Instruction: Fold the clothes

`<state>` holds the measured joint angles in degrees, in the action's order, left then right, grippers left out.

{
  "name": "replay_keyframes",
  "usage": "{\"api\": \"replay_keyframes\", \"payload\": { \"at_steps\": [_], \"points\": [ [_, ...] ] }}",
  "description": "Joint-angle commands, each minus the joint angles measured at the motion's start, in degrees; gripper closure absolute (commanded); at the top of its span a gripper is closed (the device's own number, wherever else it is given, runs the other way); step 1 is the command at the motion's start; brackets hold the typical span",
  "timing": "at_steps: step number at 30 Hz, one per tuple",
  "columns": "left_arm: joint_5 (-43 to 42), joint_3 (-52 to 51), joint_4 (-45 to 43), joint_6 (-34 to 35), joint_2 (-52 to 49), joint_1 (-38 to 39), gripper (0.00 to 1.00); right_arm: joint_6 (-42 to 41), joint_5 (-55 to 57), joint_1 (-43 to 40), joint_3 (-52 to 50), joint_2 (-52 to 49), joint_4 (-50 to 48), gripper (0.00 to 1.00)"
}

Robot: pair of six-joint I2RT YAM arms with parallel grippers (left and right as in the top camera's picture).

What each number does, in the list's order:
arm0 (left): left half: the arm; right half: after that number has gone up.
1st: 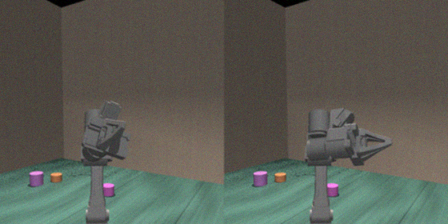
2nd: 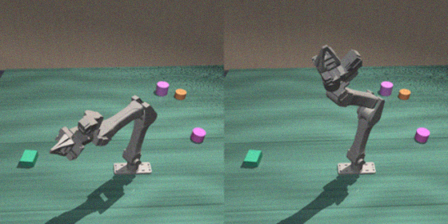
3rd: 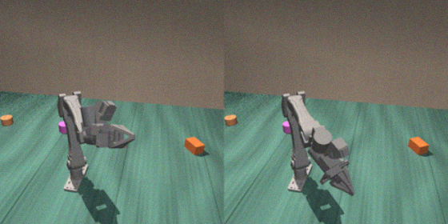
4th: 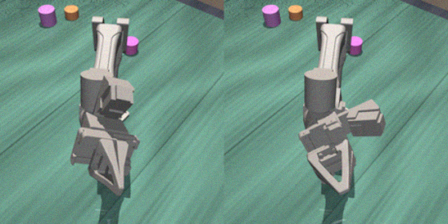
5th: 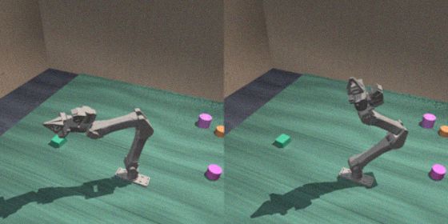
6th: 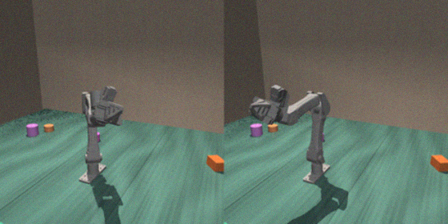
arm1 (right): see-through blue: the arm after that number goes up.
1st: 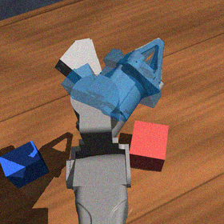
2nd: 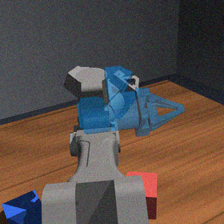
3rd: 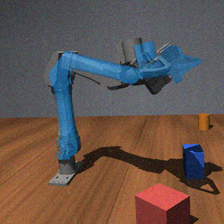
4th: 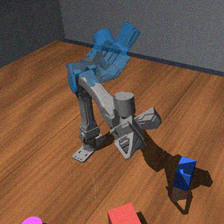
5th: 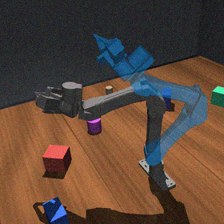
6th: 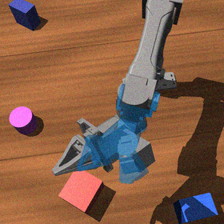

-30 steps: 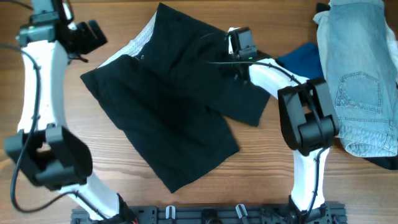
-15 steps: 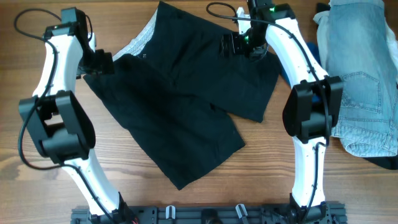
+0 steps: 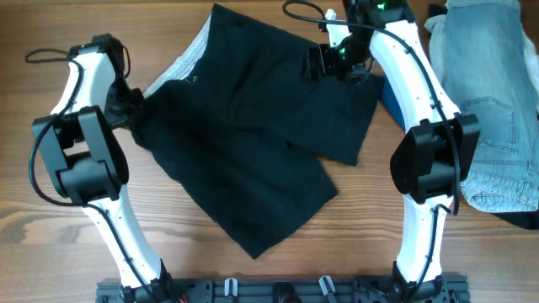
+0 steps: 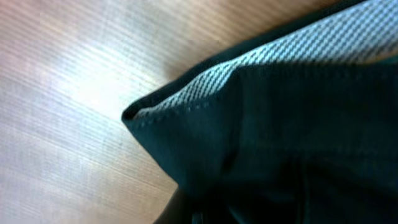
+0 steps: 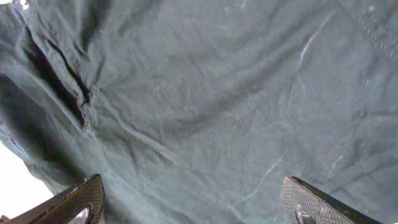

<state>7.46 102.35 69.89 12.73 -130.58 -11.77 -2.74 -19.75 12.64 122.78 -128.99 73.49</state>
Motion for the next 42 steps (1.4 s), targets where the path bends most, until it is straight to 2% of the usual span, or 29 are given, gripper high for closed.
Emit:
{"api": "replay_keyframes", "payload": {
  "at_steps": [1,5,6,9,10,11,13,15,16,19,21,26,28,29,31,32,39,42],
  "points": [
    [1.42,-0.13,8.76,7.50,-1.44,-4.55,0.96,-0.28,-0.22,0.13,1.07,1.07,0.39,0.08],
    [1.40,-0.13,17.88,7.45,-1.44,-12.98,0.96,-6.67,7.43,0.31,0.90,1.05,1.18,0.09],
    [1.40,-0.13,18.86,7.45,-1.44,-14.10,0.91,-9.70,10.01,0.31,0.85,1.05,1.38,0.08],
    [1.44,-0.13,20.65,6.80,-1.42,-15.63,0.42,-12.94,13.29,0.31,0.83,0.98,4.15,0.08],
    [1.42,-0.13,21.66,5.49,-1.42,-15.47,0.39,-14.32,14.12,0.31,0.46,0.96,5.33,0.07],
    [2.14,-0.11,23.30,3.74,-1.25,-14.93,0.15,-15.58,14.49,0.31,-0.74,0.96,5.97,0.07],
    [2.95,-0.11,22.97,3.78,0.22,-14.21,0.14,-16.85,15.63,0.42,-3.65,0.96,4.50,0.08],
    [2.89,-0.11,19.12,4.09,3.93,-13.29,0.13,-15.82,19.67,0.33,-9.51,0.96,-3.76,0.08],
    [2.67,-0.11,17.09,4.28,6.05,-12.79,0.13,-15.26,19.98,0.13,-12.70,0.96,-8.85,0.11],
    [0.81,-0.11,11.85,4.68,11.06,-10.84,0.13,-15.28,21.64,-0.35,-19.23,0.96,-19.91,0.28],
    [0.09,-0.11,8.04,4.66,13.40,-8.33,0.12,-15.21,22.56,-0.42,-23.12,0.96,-26.75,0.29],
    [0.11,-0.11,2.71,4.68,14.01,-1.16,0.12,-15.30,25.35,-0.39,-28.55,0.96,-30.45,0.29],
    [0.11,-0.11,1.27,4.68,14.01,0.35,0.12,-15.47,24.37,-0.39,-31.69,0.96,-33.22,0.34],
    [0.11,-0.11,0.94,4.70,14.01,0.79,0.12,-15.45,22.84,-0.39,-33.00,0.96,-34.91,0.45],
    [0.13,-0.11,0.11,9.03,14.01,1.05,0.10,-15.47,21.20,-0.39,-34.32,0.96,-39.30,0.88],
    [0.09,-0.11,-0.92,10.62,14.01,1.05,0.10,-15.41,22.67,-0.39,-34.32,0.96,-43.04,0.96],
    [-0.98,-0.11,-3.76,12.02,14.01,2.23,0.09,-18.71,29.66,-1.40,-34.27,-3.39,-69.75,0.96],
    [-1.01,-0.11,-3.80,12.02,14.01,3.23,0.09,-18.38,27.39,-3.08,-31.15,-8.13,-74.64,0.96]
  ]
}}
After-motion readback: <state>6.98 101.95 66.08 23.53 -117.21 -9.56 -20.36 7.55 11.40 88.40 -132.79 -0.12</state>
